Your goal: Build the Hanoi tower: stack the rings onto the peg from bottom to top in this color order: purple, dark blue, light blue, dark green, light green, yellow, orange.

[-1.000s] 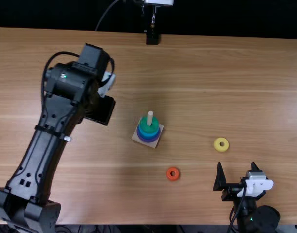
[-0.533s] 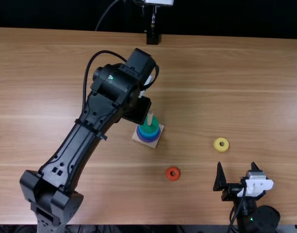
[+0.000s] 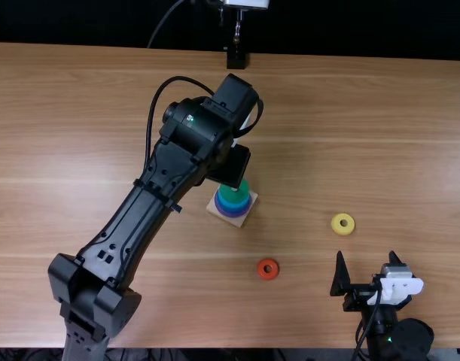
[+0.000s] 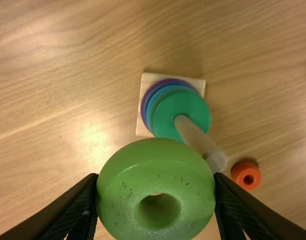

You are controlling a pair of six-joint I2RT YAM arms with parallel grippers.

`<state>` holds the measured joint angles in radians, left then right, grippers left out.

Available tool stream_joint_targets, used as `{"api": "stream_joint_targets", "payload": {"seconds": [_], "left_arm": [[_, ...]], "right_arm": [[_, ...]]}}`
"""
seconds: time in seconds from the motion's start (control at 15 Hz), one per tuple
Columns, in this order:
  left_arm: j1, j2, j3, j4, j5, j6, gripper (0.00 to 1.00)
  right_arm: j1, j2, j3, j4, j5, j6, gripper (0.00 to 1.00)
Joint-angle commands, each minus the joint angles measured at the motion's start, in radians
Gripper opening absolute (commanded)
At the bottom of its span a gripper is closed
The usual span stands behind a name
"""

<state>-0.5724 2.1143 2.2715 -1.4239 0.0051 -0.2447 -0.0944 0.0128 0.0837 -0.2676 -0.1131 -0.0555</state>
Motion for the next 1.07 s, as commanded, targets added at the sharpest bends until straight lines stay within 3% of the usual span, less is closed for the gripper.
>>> {"api": "stream_joint_targets", "payload": {"seconds": [0.0,0.53,1.0], "left_arm": [[-0.015,0.023,0.039,0.003,0.011,-0.017,0.00],[-0.032,0.041,0.088,0.005,0.017,-0.065,0.00],[-0.041,0.072,0.088,0.003,0.017,-0.068,0.00]], "right_arm": [[-0.011,-0.013,-0.067,-0.057,-0.012,-0.007,1.00],[-0.011,-0.013,-0.067,-0.057,-0.012,-0.009,1.00],[-0.011,-0.013,-0.067,-0.057,-0.012,-0.009,1.00]]}}
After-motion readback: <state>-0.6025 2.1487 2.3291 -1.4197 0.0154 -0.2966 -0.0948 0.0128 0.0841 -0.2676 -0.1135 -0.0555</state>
